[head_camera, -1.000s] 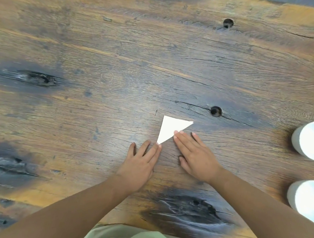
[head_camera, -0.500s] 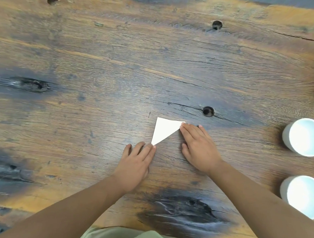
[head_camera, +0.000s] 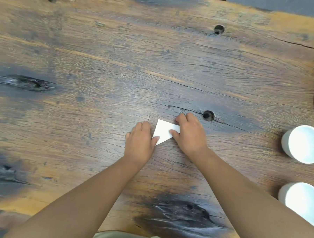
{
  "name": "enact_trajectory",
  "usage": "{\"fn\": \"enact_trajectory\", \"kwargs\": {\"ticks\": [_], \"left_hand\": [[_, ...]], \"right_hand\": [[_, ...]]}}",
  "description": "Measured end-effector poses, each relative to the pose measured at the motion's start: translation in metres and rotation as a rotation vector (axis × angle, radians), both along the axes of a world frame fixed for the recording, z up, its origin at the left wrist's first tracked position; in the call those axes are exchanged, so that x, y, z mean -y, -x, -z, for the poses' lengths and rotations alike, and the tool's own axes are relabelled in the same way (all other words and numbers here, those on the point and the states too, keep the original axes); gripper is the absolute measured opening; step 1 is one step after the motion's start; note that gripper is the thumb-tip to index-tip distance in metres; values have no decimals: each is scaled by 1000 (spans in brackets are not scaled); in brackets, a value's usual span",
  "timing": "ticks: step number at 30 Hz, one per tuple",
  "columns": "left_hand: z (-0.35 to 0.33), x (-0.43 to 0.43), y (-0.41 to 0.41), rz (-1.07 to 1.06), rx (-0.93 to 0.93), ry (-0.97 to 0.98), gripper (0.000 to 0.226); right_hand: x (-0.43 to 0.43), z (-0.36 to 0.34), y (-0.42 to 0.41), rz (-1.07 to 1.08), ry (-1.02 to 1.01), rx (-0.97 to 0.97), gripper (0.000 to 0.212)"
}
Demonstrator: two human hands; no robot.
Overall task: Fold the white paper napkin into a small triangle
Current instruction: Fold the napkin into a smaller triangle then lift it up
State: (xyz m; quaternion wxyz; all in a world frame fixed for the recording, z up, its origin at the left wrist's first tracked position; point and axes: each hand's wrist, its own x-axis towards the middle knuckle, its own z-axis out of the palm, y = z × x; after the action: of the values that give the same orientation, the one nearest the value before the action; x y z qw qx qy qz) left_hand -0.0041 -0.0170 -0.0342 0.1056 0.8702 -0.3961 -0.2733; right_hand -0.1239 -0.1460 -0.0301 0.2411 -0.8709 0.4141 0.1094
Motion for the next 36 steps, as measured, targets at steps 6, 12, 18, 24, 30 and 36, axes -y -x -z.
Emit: {"fn": "enact_trajectory", "kwargs": {"ticks": [6,12,18,24,30,36], "left_hand": [[3,4,1,-49,-28,-19,33],[5,1,-2,-42,-127,37,32],[6,0,-7,-22,-238,33,32],[-2,-5,-8,-15,-403,12,15],[-37,-10,0,2,-629,79,9],[-103,4,-8,65,-611,180,13]], "right_hand": [[-4,2,-6,90,-102,-89,44],[-16,2,-3,84,-113,-81,30],[-23,0,11,124,-317,111,23],[-26,-6,29,235,-420,276,27],[-29,-28,43,145,-508,280,48],[-20,-89,45,90,-415,317,13]]}}
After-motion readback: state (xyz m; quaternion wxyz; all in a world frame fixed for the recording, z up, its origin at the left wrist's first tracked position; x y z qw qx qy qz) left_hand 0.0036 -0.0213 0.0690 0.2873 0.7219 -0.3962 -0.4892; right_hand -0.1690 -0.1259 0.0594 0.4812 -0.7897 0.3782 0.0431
